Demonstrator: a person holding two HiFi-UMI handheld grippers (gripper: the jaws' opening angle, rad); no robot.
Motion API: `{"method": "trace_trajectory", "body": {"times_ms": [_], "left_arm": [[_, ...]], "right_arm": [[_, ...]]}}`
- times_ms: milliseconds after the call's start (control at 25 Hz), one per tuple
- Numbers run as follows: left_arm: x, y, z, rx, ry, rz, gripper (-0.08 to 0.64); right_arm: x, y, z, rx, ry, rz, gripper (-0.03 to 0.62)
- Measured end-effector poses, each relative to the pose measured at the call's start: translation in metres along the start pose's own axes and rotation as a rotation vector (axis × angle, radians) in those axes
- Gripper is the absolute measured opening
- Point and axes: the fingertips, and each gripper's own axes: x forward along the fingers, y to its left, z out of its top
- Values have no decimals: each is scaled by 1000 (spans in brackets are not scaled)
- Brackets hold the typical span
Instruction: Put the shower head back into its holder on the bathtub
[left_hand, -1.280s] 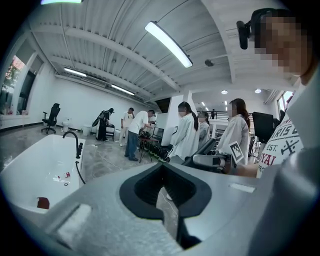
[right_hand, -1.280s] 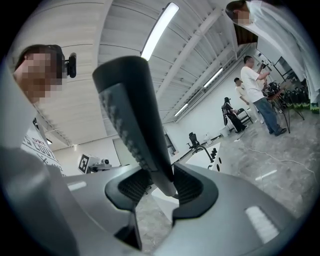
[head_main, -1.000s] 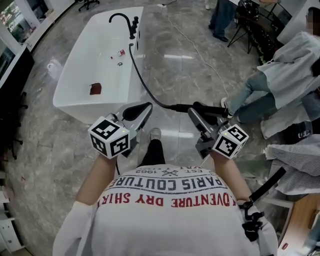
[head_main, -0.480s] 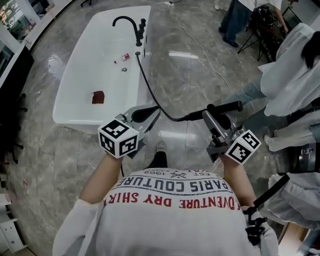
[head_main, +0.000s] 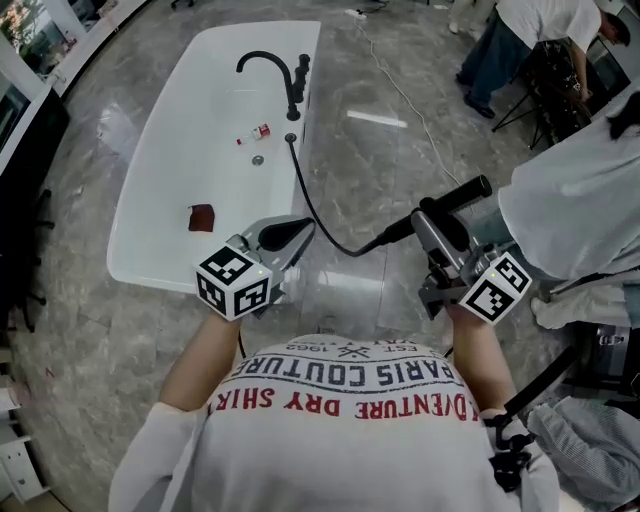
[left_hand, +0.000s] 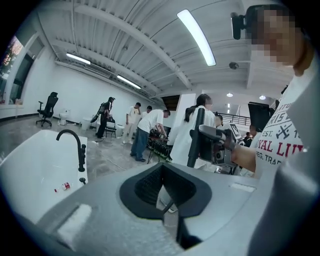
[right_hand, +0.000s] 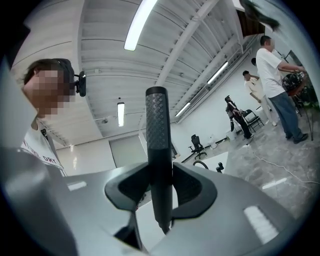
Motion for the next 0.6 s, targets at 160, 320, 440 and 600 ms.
{"method": "trace_trajectory", "body": {"times_ms": [160,320,440,600], "left_arm": [[7,19,2,20,-11,-20,3],[18,28,-10,48,27,-31,3],[30,32,-19,61,58,-32,3],[48,36,-30,50,75,-8,3]], "right_arm": [[21,-15,8,0,3,-10,140],[34,-28,12,12,-1,-11,140],[38,-35,21,21,-15,-9,140],[39,-43,36,-2,-24,27,140]]}}
